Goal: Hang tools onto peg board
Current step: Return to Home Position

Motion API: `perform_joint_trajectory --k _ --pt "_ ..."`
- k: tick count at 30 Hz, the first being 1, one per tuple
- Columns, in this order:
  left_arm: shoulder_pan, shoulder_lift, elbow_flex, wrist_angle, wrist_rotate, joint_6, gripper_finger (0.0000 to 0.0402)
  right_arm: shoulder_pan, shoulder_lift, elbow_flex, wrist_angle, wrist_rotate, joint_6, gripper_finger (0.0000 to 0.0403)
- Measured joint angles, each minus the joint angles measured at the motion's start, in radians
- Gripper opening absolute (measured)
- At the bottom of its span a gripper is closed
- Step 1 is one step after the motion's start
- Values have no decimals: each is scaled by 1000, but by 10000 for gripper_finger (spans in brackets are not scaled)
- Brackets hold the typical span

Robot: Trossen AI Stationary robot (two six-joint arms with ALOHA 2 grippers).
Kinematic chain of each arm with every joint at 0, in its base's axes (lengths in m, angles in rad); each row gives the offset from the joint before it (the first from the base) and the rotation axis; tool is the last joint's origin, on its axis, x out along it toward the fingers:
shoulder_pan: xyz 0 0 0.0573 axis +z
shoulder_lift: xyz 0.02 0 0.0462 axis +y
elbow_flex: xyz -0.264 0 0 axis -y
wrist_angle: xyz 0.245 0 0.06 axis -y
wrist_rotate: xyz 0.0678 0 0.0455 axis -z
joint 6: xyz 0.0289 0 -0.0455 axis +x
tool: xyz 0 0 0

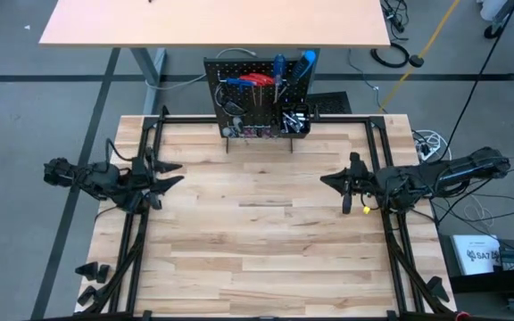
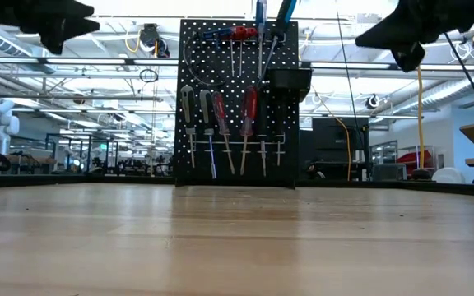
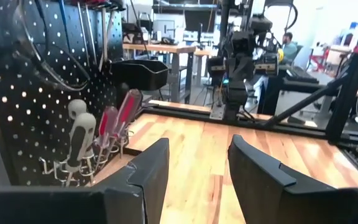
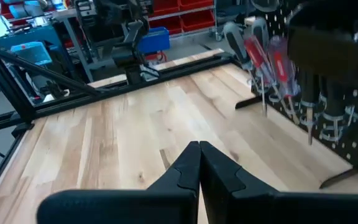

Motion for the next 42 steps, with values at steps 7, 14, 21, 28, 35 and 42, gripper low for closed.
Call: perform_joint_trajectory --k 7,14,21,28,35,42 --pt "0 -93 -93 8 0 -21 166 0 -3 -75 43 -1 56 0" --pt "0 -104 -137 2 0 -54 166 0 -36 -177 150 -54 36 0" --pt "0 -104 -157 0 0 -68 166 0 -247 -268 166 -49 -17 0" --pt "0 -104 -150 3 0 -57 166 0 -519 -284 19 -46 -47 0" --pt "0 -104 -150 2 0 -51 166 0 -608 -304 -67 -47 3 0" --pt "0 -104 -170 4 86 -53 166 0 -608 -463 141 -91 -4 0"
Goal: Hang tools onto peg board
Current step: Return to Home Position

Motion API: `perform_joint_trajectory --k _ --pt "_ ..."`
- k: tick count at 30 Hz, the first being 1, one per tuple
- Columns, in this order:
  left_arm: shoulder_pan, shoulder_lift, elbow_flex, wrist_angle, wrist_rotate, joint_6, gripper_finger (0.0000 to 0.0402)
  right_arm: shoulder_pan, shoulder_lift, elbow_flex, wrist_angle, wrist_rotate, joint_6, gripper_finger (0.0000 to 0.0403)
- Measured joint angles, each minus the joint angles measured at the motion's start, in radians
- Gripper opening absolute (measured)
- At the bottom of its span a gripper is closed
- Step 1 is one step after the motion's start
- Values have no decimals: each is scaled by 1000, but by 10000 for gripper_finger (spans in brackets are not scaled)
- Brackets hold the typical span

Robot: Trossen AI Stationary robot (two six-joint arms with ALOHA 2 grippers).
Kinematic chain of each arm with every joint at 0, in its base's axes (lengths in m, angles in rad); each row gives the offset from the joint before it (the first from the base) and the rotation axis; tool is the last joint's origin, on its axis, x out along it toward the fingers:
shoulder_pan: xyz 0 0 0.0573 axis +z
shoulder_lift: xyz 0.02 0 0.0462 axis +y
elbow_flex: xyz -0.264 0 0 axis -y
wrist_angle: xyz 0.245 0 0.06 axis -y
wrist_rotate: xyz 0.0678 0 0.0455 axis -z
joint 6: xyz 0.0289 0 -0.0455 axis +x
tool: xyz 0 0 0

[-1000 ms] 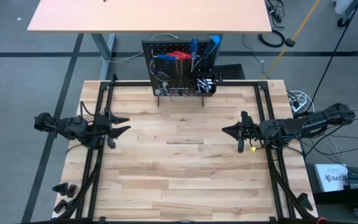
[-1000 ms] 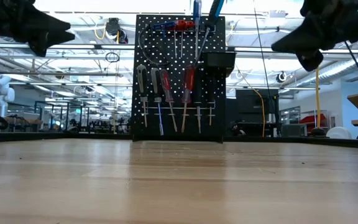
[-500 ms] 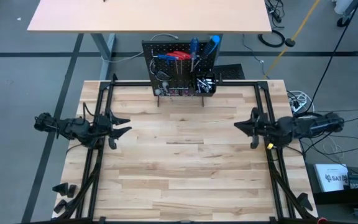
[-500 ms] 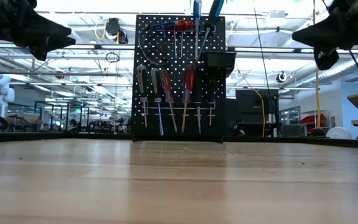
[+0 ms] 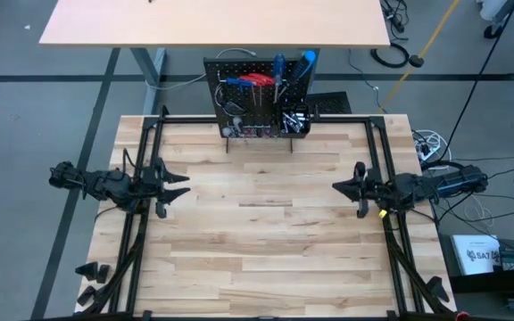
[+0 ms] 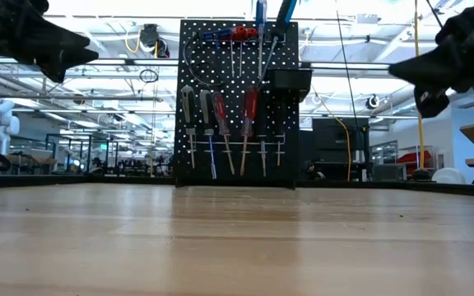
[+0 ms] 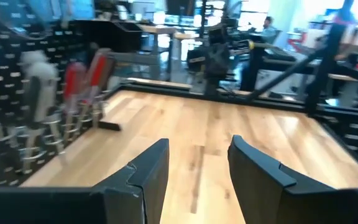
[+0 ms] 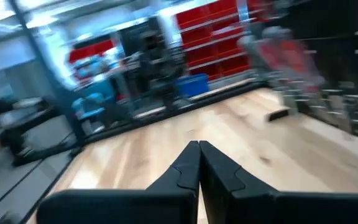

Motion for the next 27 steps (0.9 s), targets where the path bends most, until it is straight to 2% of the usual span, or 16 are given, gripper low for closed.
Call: perform_joint_trajectory --k 6,10,15,19,27 --pt "0 0 -3 2 88 -1 166 0 8 1 17 -135 -101 0" --pt "0 0 -19 7 102 -7 166 0 15 1 -15 -146 -131 0" --pt "11 0 -74 97 96 -4 166 -3 16 1 -16 -147 -144 0" --pt "70 0 -85 102 108 -6 166 -17 15 1 -16 -144 -151 0" --pt "250 0 -85 105 288 3 166 -69 15 1 -17 -146 -151 0"
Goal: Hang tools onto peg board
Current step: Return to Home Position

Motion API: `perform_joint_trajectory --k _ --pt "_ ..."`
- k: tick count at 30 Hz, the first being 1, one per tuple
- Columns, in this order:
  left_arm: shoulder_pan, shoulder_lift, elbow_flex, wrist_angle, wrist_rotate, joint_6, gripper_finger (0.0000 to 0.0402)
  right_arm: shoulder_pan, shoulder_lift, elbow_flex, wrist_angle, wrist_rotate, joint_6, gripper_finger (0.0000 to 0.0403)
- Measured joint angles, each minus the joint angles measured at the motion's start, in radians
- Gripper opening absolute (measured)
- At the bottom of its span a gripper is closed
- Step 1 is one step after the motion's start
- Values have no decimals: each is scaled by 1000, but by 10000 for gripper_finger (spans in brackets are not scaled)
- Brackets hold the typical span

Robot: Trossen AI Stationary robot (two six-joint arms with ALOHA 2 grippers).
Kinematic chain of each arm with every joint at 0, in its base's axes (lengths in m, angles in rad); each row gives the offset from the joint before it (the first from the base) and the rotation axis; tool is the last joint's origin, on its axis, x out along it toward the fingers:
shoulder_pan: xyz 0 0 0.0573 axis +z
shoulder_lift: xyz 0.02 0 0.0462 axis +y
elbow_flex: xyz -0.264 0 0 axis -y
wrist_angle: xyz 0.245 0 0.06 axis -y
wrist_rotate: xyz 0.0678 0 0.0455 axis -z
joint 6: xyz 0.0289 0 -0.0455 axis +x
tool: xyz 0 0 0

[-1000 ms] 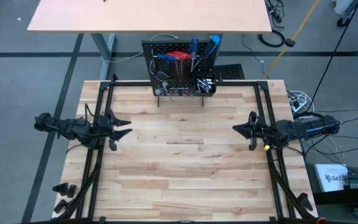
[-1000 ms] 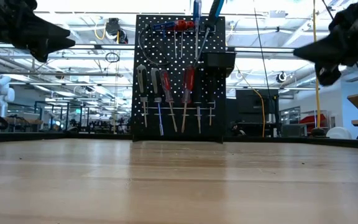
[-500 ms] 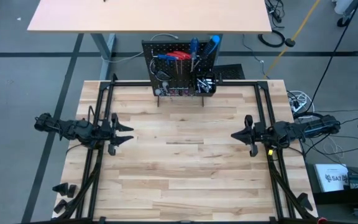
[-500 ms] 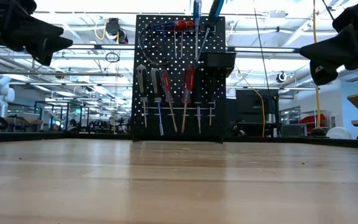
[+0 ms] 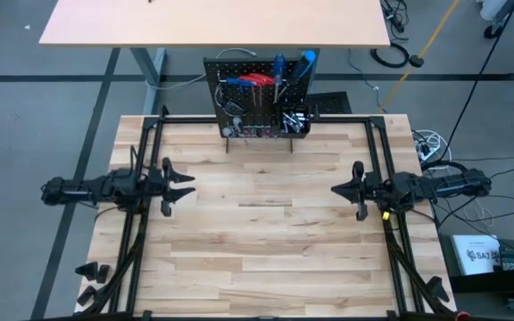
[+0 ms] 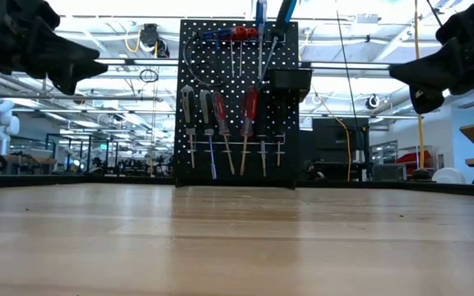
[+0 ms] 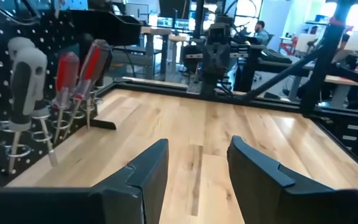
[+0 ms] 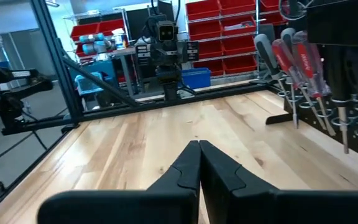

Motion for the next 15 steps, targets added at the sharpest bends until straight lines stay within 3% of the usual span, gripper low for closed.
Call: perform_joint_trajectory --k 7,15 --pt "135 0 0 12 149 15 166 -23 0 0 -6 -40 6 0" --pt "151 0 -53 68 157 -13 166 -25 1 0 -9 -52 9 0"
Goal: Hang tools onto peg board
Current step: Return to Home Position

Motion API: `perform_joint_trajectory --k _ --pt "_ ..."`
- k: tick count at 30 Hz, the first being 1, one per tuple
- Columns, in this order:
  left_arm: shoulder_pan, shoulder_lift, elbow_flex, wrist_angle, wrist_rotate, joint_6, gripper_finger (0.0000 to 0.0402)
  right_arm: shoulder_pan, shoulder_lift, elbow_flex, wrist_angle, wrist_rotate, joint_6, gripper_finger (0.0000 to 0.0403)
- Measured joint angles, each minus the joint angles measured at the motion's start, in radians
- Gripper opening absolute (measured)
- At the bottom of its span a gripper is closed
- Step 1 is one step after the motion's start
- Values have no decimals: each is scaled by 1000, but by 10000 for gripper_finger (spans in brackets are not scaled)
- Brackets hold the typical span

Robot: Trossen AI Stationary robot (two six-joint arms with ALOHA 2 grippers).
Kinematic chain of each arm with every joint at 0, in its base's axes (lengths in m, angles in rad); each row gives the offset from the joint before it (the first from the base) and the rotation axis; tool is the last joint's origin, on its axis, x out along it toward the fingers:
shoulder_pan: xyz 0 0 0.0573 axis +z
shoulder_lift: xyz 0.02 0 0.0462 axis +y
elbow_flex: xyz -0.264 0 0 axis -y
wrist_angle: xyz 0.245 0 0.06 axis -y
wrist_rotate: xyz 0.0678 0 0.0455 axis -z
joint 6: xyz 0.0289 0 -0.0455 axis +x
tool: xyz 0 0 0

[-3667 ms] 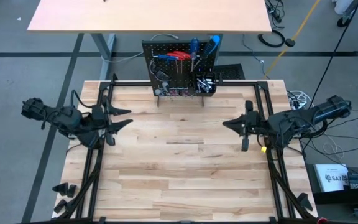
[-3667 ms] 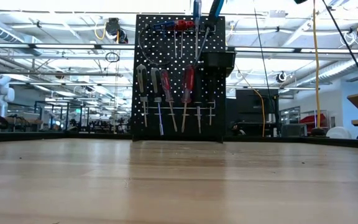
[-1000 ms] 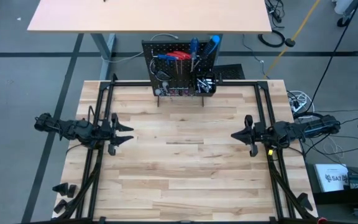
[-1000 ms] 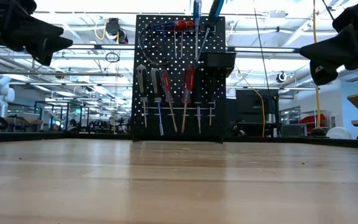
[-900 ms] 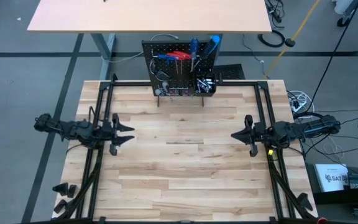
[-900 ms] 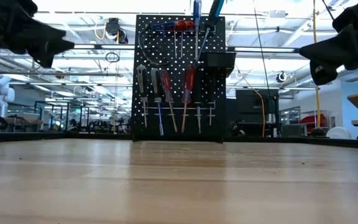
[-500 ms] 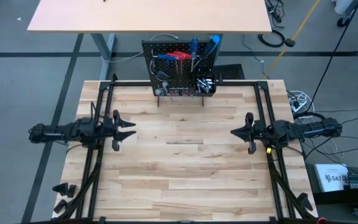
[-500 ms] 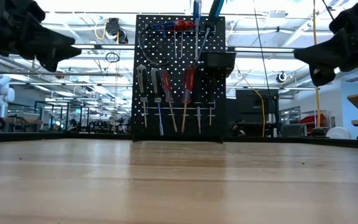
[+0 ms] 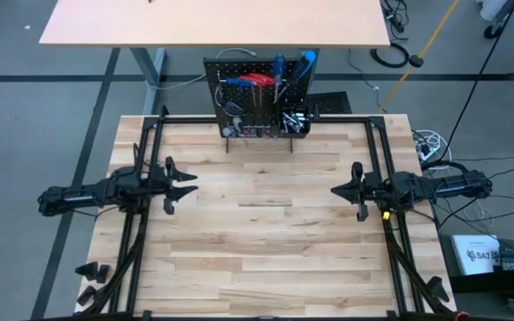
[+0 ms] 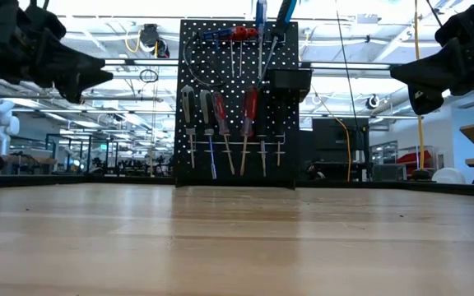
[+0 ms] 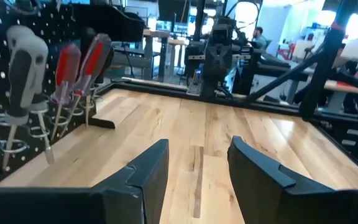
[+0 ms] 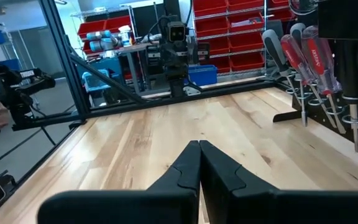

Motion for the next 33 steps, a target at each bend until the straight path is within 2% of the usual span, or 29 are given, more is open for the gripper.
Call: perform_joint_trajectory --k 6,10,33 --pt "0 5 -48 93 -20 42 166 0 16 0 -1 2 -35 0" --pt "2 17 -48 100 -87 116 166 0 34 0 0 4 -88 0" --pt "2 19 -49 97 -89 134 166 0 41 0 0 5 -61 0"
